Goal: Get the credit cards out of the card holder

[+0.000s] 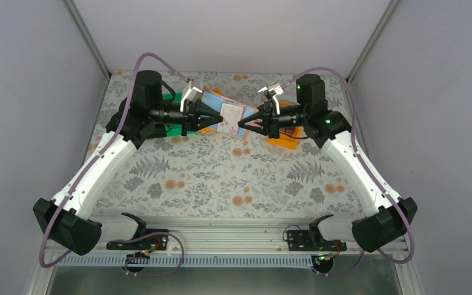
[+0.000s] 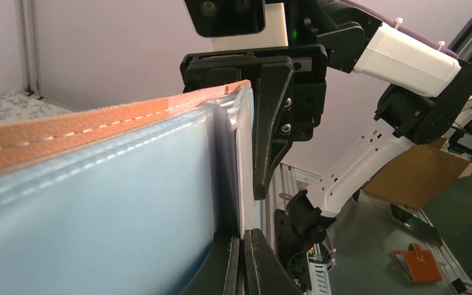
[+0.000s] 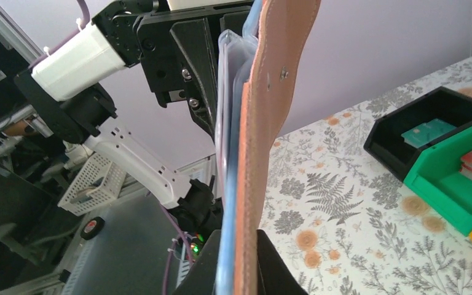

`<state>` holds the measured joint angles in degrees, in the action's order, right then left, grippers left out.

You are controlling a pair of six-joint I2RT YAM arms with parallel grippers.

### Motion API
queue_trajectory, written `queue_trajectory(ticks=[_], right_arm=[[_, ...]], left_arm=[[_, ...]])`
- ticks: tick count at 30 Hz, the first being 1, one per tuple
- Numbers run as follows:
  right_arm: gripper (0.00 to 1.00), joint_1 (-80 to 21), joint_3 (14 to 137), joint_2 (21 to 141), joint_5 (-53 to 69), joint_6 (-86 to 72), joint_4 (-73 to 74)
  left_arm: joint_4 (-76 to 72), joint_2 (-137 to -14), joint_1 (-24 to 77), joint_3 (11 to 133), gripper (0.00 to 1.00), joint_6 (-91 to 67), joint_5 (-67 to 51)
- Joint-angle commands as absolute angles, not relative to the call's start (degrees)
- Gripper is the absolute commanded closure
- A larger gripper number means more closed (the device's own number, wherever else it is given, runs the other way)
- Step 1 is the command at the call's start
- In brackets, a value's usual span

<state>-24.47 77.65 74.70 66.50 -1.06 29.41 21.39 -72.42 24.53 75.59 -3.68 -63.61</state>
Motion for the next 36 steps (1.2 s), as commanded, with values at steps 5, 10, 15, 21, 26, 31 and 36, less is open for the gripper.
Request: queue_trajectory(ticks=[5,10,15,21,26,31,36], right_arm=[[0.96,-24.27,78.41,73.63,66.75,0.11,29.09],[0.96,-24.26,79.06,74.17,67.80,0.59,30.44],[0.96,-24.24,79.42,74.25,67.67,0.75,30.42],[0.96,-23.98,79.15,73.94,66.71,2.31,31.84],[0.96,-22.50,78.30,73.10,67.16,3.79,33.76],[0.96,-21.76,78.28,72.38,67.91,5.00,35.77],[0.96,-21.63,78.50,72.48,68.47,6.35,37.84]], left_arm=[[20.12,-71.39,24.28,75.69,0.88,-3.73,-65.27],[18.41,-71.39,24.01,75.76,0.84,-5.41,-66.96],[17.59,-71.41,24.08,75.57,0.95,-6.23,-67.51],[19.37,-71.20,23.72,76.04,0.98,-4.89,-67.88],[19.58,-70.66,22.47,75.51,0.98,-4.89,-67.53],[20.10,-70.49,22.17,75.01,0.98,-3.88,-67.91],[20.49,-70.36,21.99,74.72,0.98,-3.24,-68.13]])
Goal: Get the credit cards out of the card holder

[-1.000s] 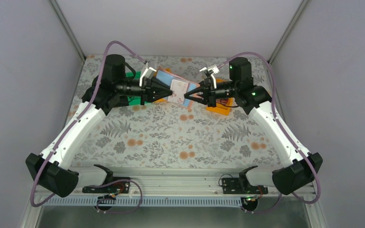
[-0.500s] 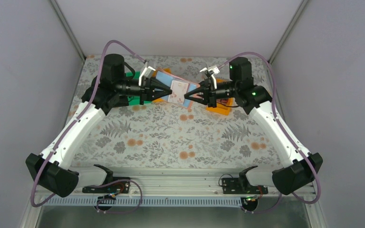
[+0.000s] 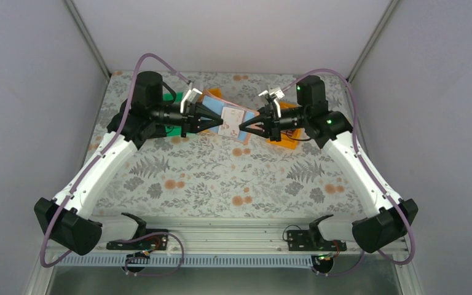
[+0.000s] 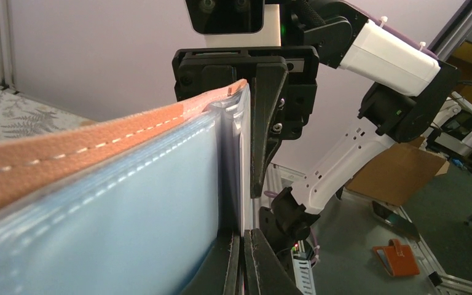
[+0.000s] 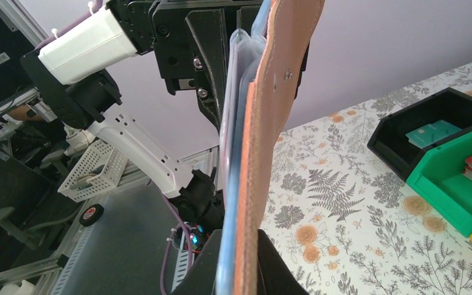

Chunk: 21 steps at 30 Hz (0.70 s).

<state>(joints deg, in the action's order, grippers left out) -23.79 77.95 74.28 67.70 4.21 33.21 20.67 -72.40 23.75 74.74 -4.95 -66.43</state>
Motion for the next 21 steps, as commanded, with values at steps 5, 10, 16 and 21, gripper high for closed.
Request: queue_trajectory(ticks=[5,10,16,21], right_arm=[[0.96,-21.54,78.40,73.32,69.46,5.67,37.68],[0.86,-21.53,78.30,74.14,71.15,3.98,35.30],[0.80,-21.53,77.79,73.16,70.99,2.98,33.42],[0.67,-21.62,76.86,73.75,71.49,-0.30,30.24]], left_arm=[[19.94,-70.36,21.97,74.64,0.98,-3.18,-67.82],[17.23,-70.64,22.43,74.03,0.98,-6.28,-67.24],[17.57,-70.44,22.49,74.23,0.98,-6.07,-67.06],[17.05,-70.59,23.00,73.83,0.98,-6.09,-67.21]])
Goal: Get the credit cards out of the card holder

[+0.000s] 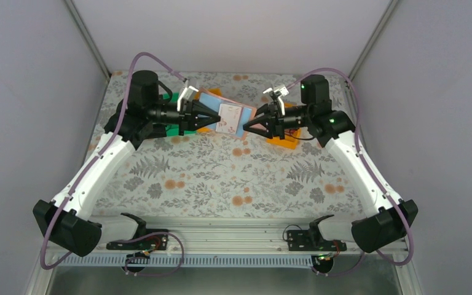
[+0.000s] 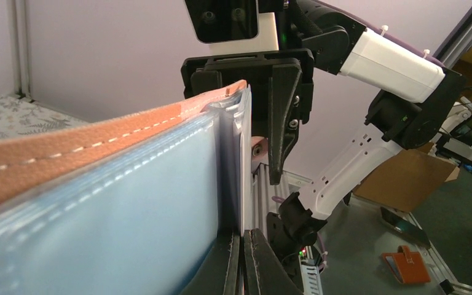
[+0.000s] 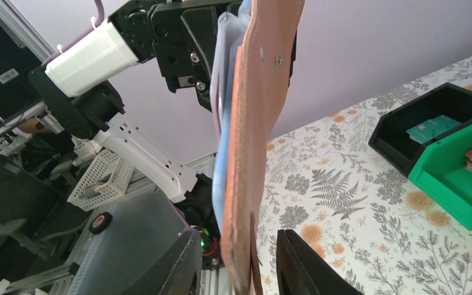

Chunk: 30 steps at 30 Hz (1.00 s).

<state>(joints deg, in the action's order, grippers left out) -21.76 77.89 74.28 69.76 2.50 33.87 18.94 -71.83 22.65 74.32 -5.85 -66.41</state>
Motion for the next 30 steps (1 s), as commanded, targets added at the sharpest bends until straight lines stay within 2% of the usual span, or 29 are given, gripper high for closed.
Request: queue_trajectory(ticks=[1,7,10,12,15,17,21,23,26,30], right_arm=[[0.65,-21.76,76.69,73.88,71.73,-0.87,29.39],[0.66,-23.14,77.43,74.58,71.30,-3.22,25.76],[0.87,-23.38,77.84,74.51,70.74,-2.77,25.82],[0.95,-23.40,77.75,73.81,70.73,-1.65,26.70],[0.96,-23.30,77.71,73.32,70.42,0.30,28.86],[0.96,-23.16,77.92,73.30,70.27,1.12,30.07],[0.96,-23.14,78.46,73.27,70.47,1.25,30.57],[0.96,-23.12,78.70,73.37,70.31,1.39,30.65],[0.96,-23.12,78.93,73.64,70.65,1.33,30.75],[0.96,-22.99,78.99,73.21,70.07,2.57,32.10]], left_arm=[[16.89,-70.70,23.21,73.69,0.98,-6.25,-67.11],[16.44,-71.29,24.16,73.78,0.98,-6.67,-66.69],[16.61,-71.38,24.24,74.07,0.98,-6.65,-66.66],[17.09,-71.38,24.19,74.18,0.98,-6.04,-67.17],[19.03,-71.14,24.16,74.97,0.98,-2.77,-69.86],[21.69,-71.27,24.02,76.11,0.91,1.28,-71.00],[22.06,-71.01,23.84,76.10,0.90,1.66,-71.74],[21.76,-70.99,23.89,75.91,0.90,1.36,-72.06],[21.68,-71.00,23.83,76.00,0.97,1.20,-71.92],[22.64,-70.94,23.63,76.54,0.98,1.15,-71.99]])
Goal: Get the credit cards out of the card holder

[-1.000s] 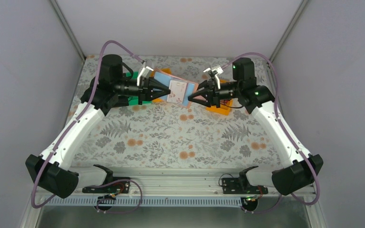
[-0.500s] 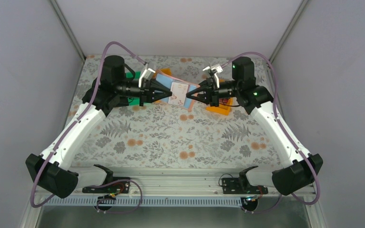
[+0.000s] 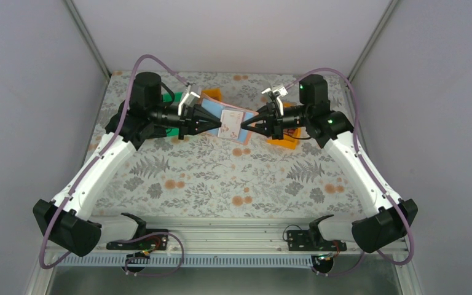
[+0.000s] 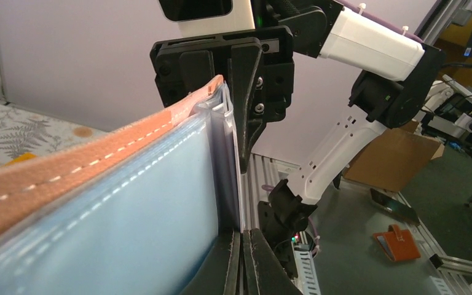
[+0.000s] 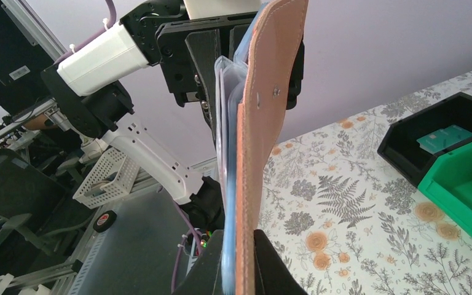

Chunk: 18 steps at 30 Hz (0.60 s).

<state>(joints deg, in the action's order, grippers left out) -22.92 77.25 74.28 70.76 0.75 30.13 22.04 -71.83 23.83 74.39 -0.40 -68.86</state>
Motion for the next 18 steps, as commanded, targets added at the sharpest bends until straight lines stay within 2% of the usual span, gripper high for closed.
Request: queue_trajectory(ticks=[1,18], right_arm=[[0.96,-22.76,78.87,72.97,69.79,2.94,32.44],[0.96,-20.31,78.80,74.53,73.74,4.24,34.94]], left_arm=[[22.98,-70.82,23.38,76.55,0.98,1.37,-71.98],[21.45,-70.45,22.29,73.90,0.98,-0.05,-68.21]])
